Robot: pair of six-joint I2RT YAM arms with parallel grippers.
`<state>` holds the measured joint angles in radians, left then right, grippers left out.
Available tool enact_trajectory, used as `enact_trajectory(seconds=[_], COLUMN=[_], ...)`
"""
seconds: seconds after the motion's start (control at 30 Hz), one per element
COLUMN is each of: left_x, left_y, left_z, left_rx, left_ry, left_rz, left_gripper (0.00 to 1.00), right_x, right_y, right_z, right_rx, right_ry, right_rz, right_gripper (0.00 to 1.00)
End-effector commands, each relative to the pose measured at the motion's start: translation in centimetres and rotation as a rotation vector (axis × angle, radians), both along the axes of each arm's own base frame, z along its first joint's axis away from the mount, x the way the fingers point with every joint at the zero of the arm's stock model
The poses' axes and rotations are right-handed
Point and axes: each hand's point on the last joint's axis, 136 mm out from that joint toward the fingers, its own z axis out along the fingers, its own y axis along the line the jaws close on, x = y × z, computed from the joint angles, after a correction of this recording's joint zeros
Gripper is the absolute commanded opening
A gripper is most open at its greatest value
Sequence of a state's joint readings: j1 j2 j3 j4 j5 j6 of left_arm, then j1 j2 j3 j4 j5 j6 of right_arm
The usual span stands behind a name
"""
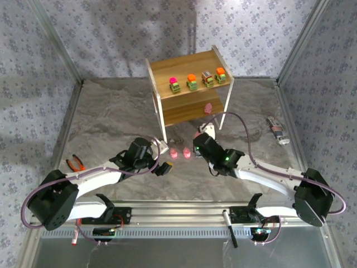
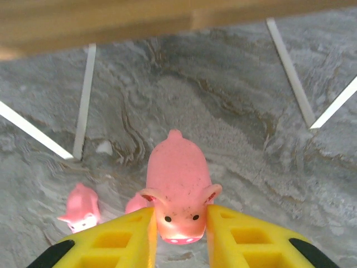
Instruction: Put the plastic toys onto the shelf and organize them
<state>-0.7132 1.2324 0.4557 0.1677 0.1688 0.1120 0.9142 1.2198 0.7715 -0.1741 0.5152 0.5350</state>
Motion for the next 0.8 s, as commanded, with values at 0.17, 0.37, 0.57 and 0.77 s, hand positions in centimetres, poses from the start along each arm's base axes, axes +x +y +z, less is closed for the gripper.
enact_trajectory(seconds=[0.17,0.37,0.57,0.77], left_x=[0.4,0.4,0.4,0.4], left_y=[-0.5,-0.5,-0.4,-0.6], left_z=[1.3,1.5,1.6,1.2], left_rx=[-0.028,-0.031,-0.034,-0.034], left_ry=[-0.026,-0.034,-0.036,-0.021], left_rz=[-0.016,-0.015,-0.013,-0.017], left_gripper=[1.0,1.0,1.0,1.0], right_x=[1.7,2.9,0.2,-3.6], right_y=[-0.8,-0.2,-2.6,-6.3], right_z=[5.1,5.6,-0.3,-4.8], right_rx=[-0.002,-0.016,-0.05,-0.064], right_ry=[-0.091,-0.078,0.029,0.155], right_rz=[-0.079,-0.089,-0.113,-0.201], right_gripper=[0.3,0.31,0.33,0.33])
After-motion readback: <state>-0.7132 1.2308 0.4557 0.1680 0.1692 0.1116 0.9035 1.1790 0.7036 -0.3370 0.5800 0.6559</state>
